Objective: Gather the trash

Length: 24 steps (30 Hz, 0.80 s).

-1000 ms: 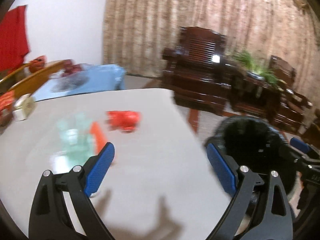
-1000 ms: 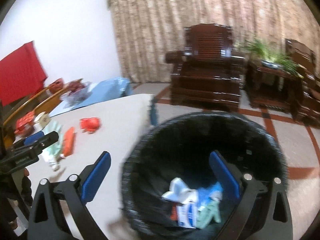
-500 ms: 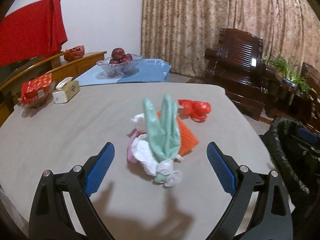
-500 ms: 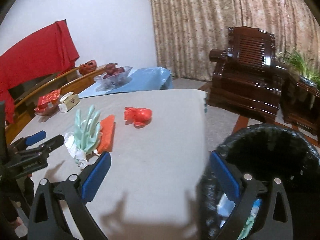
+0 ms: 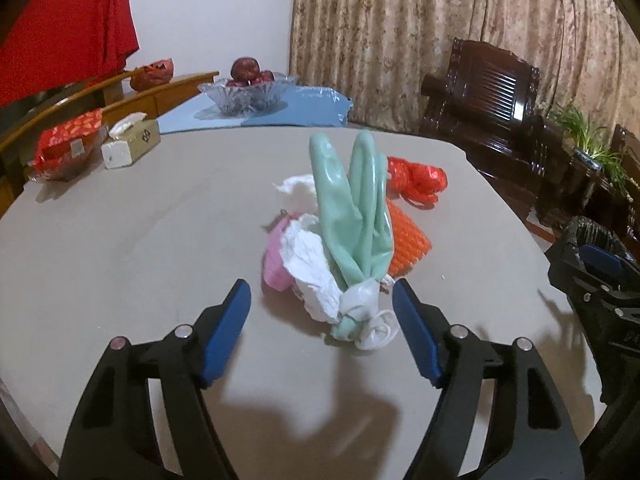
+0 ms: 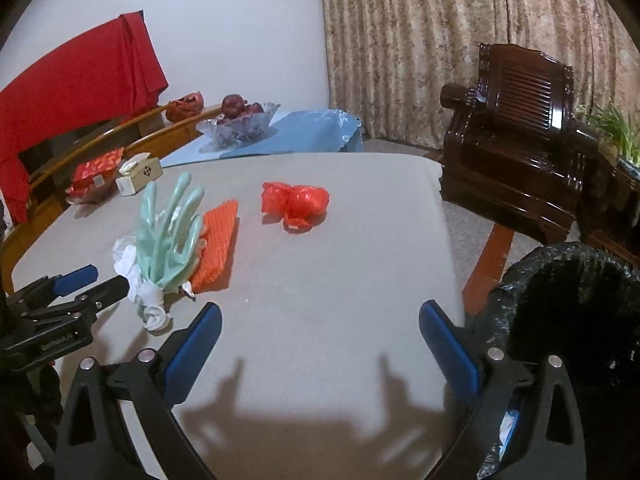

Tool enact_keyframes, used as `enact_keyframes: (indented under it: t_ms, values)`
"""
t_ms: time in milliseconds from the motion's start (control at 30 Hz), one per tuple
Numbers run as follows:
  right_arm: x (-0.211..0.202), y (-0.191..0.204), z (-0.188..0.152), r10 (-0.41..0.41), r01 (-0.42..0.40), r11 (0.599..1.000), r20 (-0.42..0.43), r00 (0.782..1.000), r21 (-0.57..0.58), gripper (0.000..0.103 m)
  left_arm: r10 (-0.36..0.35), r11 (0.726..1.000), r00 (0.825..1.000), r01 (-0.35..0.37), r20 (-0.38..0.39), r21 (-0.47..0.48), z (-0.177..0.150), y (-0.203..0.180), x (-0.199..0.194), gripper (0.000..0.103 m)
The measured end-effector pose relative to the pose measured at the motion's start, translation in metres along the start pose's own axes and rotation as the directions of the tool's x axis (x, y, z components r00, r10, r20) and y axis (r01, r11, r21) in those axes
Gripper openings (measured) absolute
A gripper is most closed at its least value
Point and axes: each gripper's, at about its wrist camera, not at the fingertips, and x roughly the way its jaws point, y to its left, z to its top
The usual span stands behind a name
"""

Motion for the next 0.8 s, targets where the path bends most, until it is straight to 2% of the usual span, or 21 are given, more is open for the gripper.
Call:
enact_keyframes:
  t_ms: [100, 167, 200, 267, 333, 600, 800]
  values:
    - [0.005, 0.001, -0.002, -0.003, 0.003, 1.000, -0.011, 1.000, -0.004, 0.097, -0.012, 1.000, 1.000, 0.012, -0.009, 0.004, -0.002, -0.007, 0.006, 0.070]
    - [0.007, 0.000, -0.003, -0.005, 0.005, 1.000, -0.017, 1.000, -0.008, 0.097, -0.013, 1.000, 1.000, 0.013, -0.013, 0.013, -0.002, -0.013, 0.012, 0.066]
    - [0.007, 0.000, -0.004, -0.006, 0.006, 1.000, -0.018, 1.000, -0.009, 0.097, -0.013, 1.000, 1.000, 0.013, -0.016, 0.015, -0.003, -0.014, 0.014, 0.059]
    - [0.008, 0.000, -0.005, -0.007, 0.007, 1.000, -0.022, 1.000, -0.010, 0.097, -0.016, 1.000, 0.999, 0.017, -0.029, 0.024, -0.004, -0.019, 0.021, 0.039]
    - [0.009, 0.000, -0.006, -0.008, 0.008, 1.000, -0.025, 1.000, -0.010, 0.097, -0.018, 0.999, 0.999, 0.019, -0.051, 0.028, -0.005, -0.021, 0.029, 0.027]
    - [0.008, -0.005, -0.005, -0.014, 0.014, 1.000, -0.022, 1.000, 0.004, 0.097, -0.042, 0.999, 0.998, 0.042, -0.037, 0.009, -0.010, -0.016, 0.013, 0.024]
    - [0.009, -0.001, -0.005, -0.003, 0.003, 1.000, -0.024, 1.000, 0.000, 0.097, -0.046, 0.999, 0.998, 0.045, -0.045, -0.006, -0.014, 0.003, -0.002, 0.024]
